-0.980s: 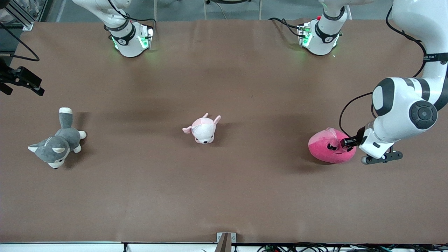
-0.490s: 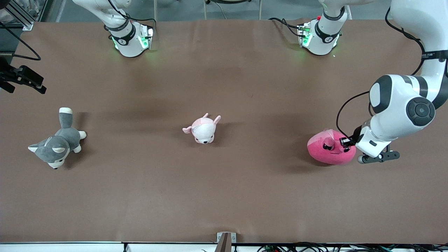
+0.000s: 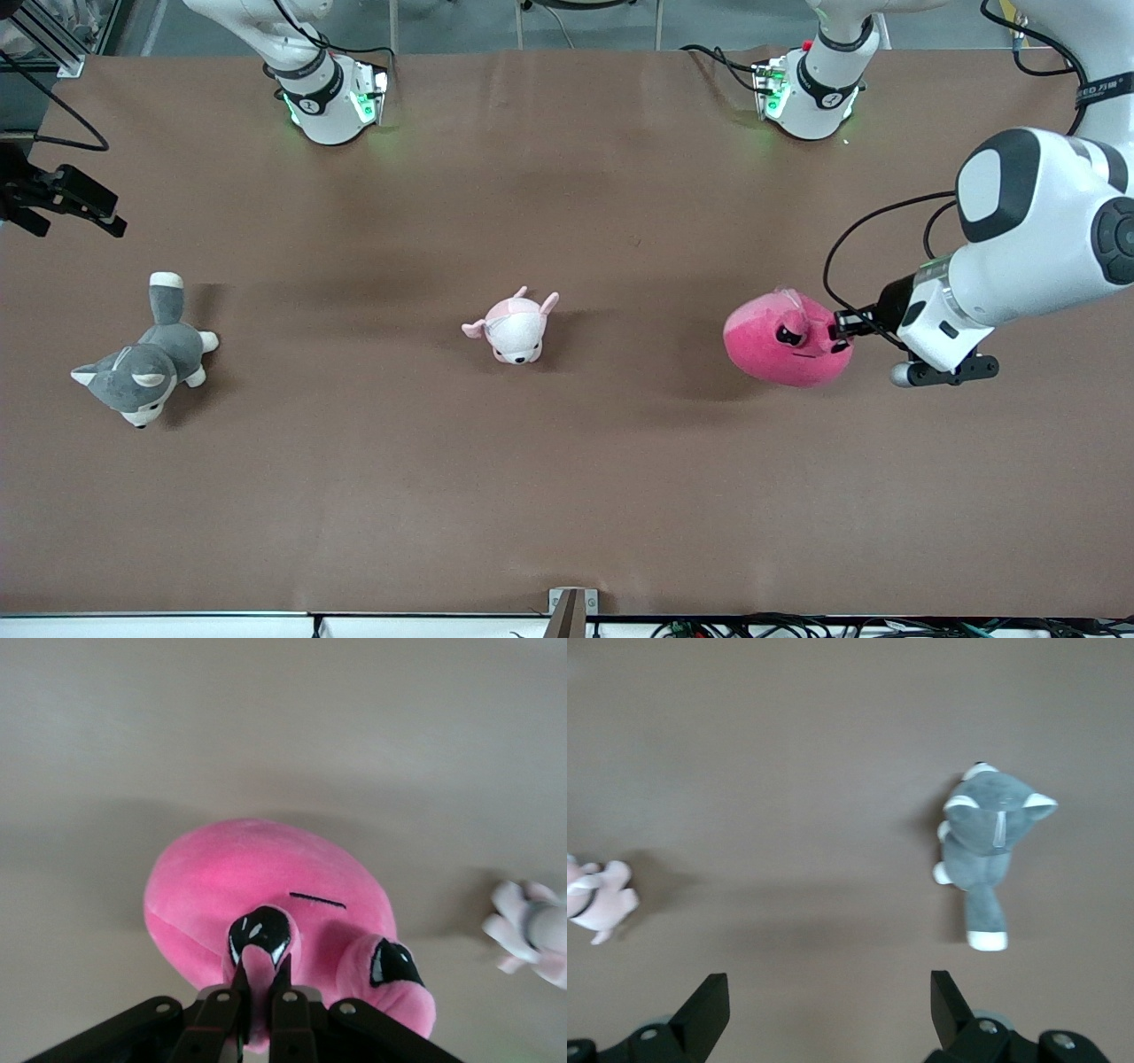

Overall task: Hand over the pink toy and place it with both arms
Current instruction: 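Carry the pink plush toward the right gripper while the right gripper approaches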

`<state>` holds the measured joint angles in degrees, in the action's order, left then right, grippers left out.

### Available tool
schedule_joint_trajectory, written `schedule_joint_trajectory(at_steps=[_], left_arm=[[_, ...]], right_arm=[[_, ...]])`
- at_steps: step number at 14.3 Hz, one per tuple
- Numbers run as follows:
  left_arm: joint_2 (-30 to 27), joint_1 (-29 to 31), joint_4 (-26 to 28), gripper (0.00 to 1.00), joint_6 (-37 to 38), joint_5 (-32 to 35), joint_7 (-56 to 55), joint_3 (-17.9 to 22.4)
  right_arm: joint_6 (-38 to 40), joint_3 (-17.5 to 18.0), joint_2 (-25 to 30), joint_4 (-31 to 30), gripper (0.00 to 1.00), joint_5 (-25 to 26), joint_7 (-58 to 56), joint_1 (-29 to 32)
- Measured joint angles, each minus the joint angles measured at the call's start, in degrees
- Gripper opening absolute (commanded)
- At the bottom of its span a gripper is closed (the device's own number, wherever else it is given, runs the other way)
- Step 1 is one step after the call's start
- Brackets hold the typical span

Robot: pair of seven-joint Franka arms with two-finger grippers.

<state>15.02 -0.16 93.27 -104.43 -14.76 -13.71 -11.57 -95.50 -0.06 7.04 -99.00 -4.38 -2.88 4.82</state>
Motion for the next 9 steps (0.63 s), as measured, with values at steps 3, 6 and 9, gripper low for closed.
schedule_joint_trajectory(at_steps=[3, 6, 9], left_arm=[[0.0, 0.0, -3.5, 0.0, 1.7, -3.9, -4.9, -4.8], [0.0, -0.5, -6.2, 0.0, 1.8, -5.4, -11.5, -11.0], [0.9, -2.1, -7.7, 0.0, -1.7, -9.5, -18.2, -16.4]], right_arm=[[-0.2, -0.1, -0.6, 0.0, 0.75, -3.6, 0.0, 0.0], [-0.2, -0.1, -1.6, -0.1, 0.75, -7.7, 0.1, 0.0], [-0.4, -0.2, -2.7, -0.1, 0.75, -11.8, 0.1, 0.0]])
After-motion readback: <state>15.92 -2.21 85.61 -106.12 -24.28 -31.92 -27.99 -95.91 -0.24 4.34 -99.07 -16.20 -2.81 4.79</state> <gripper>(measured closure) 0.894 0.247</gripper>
